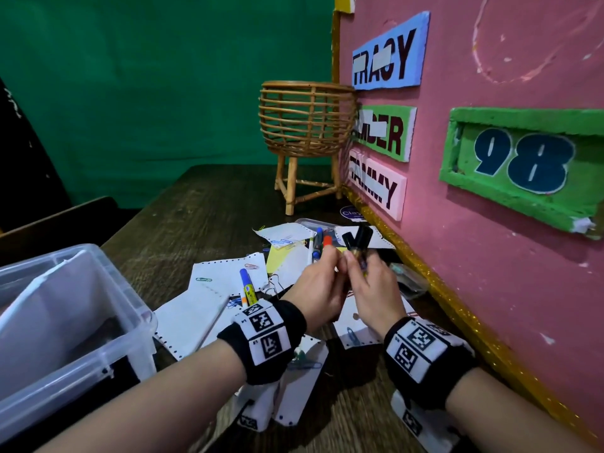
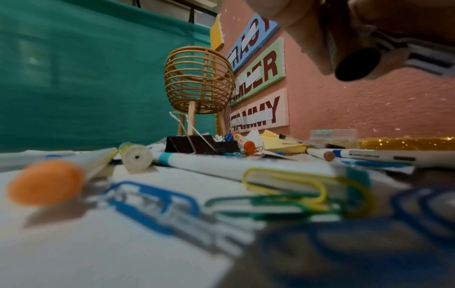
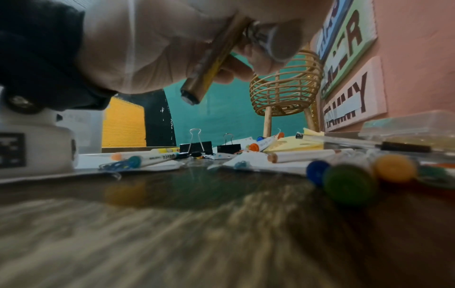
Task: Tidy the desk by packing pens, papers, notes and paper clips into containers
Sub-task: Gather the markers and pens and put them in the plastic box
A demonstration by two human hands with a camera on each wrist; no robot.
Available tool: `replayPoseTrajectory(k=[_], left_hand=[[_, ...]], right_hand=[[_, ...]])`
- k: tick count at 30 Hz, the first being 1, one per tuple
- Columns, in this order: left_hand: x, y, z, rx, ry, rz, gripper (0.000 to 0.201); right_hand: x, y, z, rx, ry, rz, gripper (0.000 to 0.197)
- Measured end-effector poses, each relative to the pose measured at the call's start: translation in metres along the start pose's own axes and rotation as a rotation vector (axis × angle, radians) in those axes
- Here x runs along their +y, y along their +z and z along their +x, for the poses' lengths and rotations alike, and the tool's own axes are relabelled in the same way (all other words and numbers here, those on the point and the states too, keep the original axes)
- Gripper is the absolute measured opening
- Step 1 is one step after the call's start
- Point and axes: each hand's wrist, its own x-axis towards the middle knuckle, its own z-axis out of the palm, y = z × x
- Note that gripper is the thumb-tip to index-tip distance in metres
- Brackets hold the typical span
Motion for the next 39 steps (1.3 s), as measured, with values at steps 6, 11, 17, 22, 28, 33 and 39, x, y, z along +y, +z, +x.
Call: replayPoseTrajectory(k=[6,11,17,22,28,33,39], left_hand=[[-0.028,0.007,0.036,-0.007,-0.207,0.230,0.031],[-0.060,0.025,0.062,-0.529,-0.367,0.558,0.040],[-0.068,0.027,0.071,-0.499,-0.417,0.716,0.042],[-0.070,0.025,0.070,-0.402,-0.462,0.720,0.051],[-0.054,0.026,0.050,-0.234,-0.431,0.523,0.054],[-0.022,0.020,0.015,-0.238,-0.190,0.387,0.046],[-0.012,-0.006,-0.003,-0.320,-0.137,0.256,0.024]], right_hand=[[-0.004,-0.004,-0.003,-0.027,0.038,-0.343,0.023],[0.002,-0.001,-0.001,-0.077,0.109,-0.312,0.025],[0.006,0.003,0.001,-0.127,0.105,-0.269,0.024],[0.008,0.004,0.000,-0.107,0.101,-0.244,0.021],[0.005,0.001,0.002,-0.069,0.077,-0.162,0.035],[0.001,0.001,0.001,-0.008,0.028,-0.035,0.044],[0.000,-0.002,0.000,0.004,0.049,-0.101,0.027]])
